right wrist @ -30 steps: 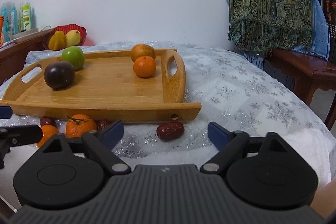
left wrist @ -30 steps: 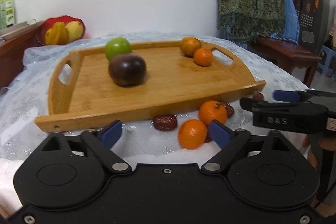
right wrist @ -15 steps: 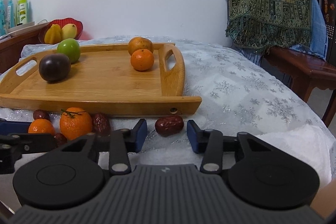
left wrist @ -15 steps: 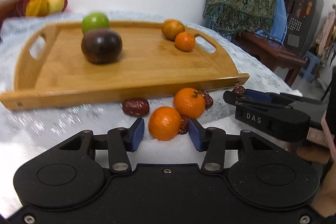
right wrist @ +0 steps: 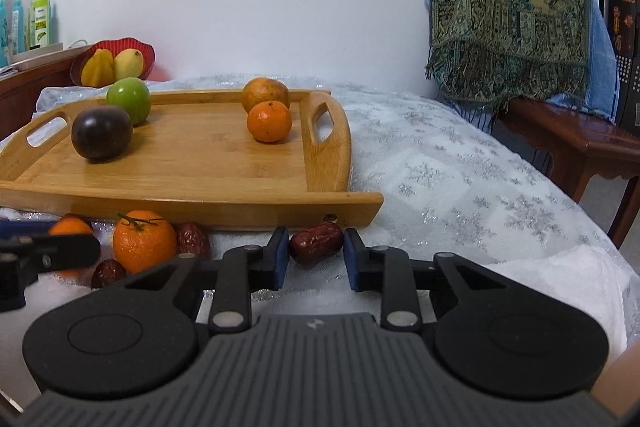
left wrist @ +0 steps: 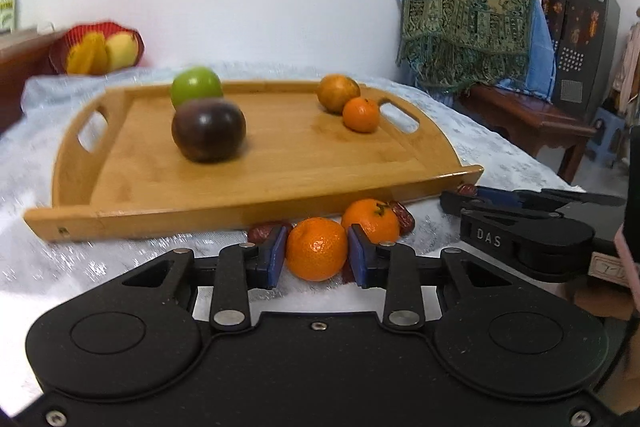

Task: Organize fruits
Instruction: 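Grasp a mandarin with the left tool while the right tool grasps a red date, then carry the mandarin onto the tray with the left tool while the right tool carries the date there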

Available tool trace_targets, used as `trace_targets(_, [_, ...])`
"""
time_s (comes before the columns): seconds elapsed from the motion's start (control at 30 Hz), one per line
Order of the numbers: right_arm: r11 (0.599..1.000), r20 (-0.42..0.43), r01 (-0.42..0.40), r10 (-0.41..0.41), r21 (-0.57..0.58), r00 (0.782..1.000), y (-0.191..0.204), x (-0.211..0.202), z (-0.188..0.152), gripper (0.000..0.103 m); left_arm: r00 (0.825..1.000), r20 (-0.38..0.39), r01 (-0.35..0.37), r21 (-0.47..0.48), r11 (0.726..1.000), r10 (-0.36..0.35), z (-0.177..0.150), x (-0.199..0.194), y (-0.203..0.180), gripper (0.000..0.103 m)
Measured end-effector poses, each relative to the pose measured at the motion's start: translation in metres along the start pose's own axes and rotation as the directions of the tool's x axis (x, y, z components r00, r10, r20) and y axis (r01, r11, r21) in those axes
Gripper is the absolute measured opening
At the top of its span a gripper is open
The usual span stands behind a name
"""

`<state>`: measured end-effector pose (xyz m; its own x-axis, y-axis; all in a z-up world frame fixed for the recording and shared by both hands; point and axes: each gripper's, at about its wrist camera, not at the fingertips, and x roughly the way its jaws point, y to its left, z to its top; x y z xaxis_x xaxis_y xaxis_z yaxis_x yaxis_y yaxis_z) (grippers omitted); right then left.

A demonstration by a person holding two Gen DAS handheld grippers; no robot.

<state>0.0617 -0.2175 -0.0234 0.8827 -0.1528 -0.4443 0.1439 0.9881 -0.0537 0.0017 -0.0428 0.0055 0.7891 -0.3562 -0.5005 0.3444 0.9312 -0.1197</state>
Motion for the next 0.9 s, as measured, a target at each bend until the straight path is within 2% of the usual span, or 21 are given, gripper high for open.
trace_targets(0.13, [1.000, 0.028, 0.012, -0.012, 0.004, 1.000, 0.001, -0.006, 0.002, 0.033, 1.000, 0.007, -0.011, 0.028, 1.000, 0.011, -0.001, -0.004, -0.005, 0.031])
trace_targets(0.3, [0.998, 0.087, 0.058, -0.058, 0.002, 0.995, 0.002, -0.015, 0.005, 0.033, 0.996, 0.077, -0.044, 0.091, 0.995, 0.037, 0.002, -0.013, -0.014, 0.032])
trace_targets(0.4, [0.995, 0.122, 0.096, -0.093, -0.021, 0.988, 0.005, -0.016, 0.007, 0.033, 0.992, 0.111, -0.066, 0.097, 0.993, 0.055, 0.009, -0.015, -0.016, 0.032])
trace_targets(0.53, [0.996, 0.133, 0.086, -0.084, -0.013, 0.988, 0.006, -0.014, 0.012, 0.033, 0.987, 0.124, -0.111, 0.095, 0.989, 0.099, 0.023, -0.009, -0.013, 0.032])
trace_targets(0.73, [0.999, 0.146, 0.037, -0.040, 0.023, 0.988, 0.007, -0.007, 0.025, 0.033, 0.985, 0.085, -0.157, 0.050, 0.986, 0.152, 0.044, 0.007, 0.005, 0.032])
trace_targets(0.9, [0.998, 0.120, -0.028, 0.021, 0.053, 0.993, 0.009, 0.007, 0.042, 0.033, 0.982, 0.028, -0.187, 0.020, 0.982, 0.186, 0.055, 0.028, 0.020, 0.032])
